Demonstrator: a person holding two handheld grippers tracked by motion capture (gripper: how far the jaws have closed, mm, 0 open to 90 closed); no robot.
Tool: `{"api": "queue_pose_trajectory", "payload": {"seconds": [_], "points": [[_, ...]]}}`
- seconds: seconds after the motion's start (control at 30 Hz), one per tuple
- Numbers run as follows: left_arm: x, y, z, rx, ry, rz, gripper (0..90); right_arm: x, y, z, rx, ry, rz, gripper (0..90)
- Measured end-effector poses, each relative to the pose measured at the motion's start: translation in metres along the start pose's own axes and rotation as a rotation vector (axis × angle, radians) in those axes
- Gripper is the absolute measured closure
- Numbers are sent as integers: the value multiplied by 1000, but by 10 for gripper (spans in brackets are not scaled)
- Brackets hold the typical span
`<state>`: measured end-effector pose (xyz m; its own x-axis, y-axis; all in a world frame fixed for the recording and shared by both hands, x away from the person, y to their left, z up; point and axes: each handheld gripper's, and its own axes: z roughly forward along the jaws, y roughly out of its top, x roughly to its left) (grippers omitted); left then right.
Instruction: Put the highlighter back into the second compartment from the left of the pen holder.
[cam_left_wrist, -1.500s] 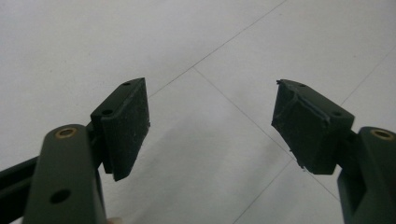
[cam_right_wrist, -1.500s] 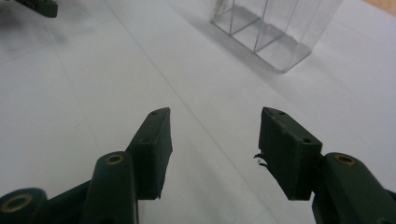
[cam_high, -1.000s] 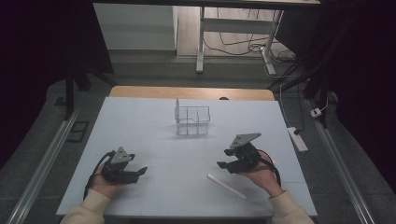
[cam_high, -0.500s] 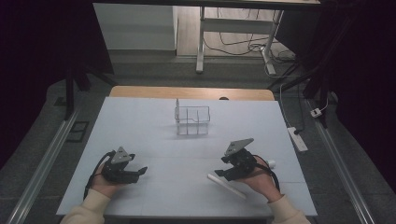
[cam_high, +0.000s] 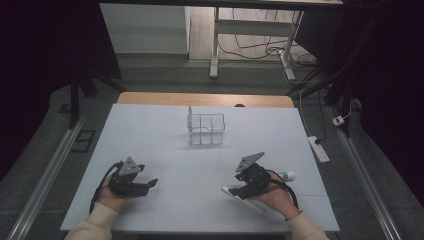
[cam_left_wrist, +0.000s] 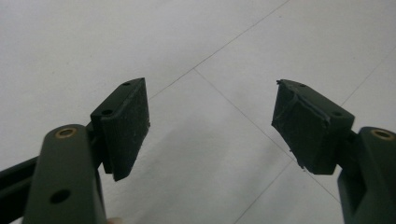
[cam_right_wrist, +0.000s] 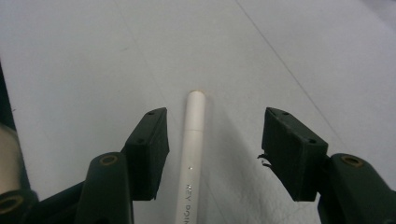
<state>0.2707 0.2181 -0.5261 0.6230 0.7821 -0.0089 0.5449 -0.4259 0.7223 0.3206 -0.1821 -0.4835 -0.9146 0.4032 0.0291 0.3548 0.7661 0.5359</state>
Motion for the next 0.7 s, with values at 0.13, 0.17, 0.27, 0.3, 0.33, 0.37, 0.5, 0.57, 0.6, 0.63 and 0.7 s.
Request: {"api": "queue_pose_trajectory", "payload": {"seconds": [0.13, 0.17, 0.27, 0.3, 0.33, 0.37, 0.5, 0.57, 0.6, 0.63, 0.7], "points": [[0, 0, 0, -1, 0, 1, 272, 3, 0, 3, 19, -2, -3, 402], [0, 0, 0, -1, 0, 1, 272, 4, 0, 4, 24, -7, -11, 402], [0, 0, 0, 2, 0, 2, 272, 5, 0, 7, 36, -15, -19, 403], [0, 0, 0, 2, -1, 2, 272, 6, 0, 7, 41, -13, -20, 403], [0, 0, 0, 1, -1, 3, 272, 6, 0, 9, 46, -12, -19, 403], [0, 0, 0, 1, 0, 3, 272, 7, 0, 10, 51, -9, -21, 403], [0, 0, 0, 2, -1, 4, 272, 9, 0, 13, 63, -4, -25, 403], [0, 0, 0, 3, -1, 4, 272, 10, -1, 14, 73, -8, -26, 403], [0, 0, 1, 4, -2, 5, 272, 10, -1, 15, 79, -9, -30, 403], [0, 0, 1, 5, -1, 6, 272, 11, -1, 16, 81, -11, -33, 404], [0, 0, 1, 7, -1, 6, 272, 12, -2, 18, 86, -12, -35, 404]]}}
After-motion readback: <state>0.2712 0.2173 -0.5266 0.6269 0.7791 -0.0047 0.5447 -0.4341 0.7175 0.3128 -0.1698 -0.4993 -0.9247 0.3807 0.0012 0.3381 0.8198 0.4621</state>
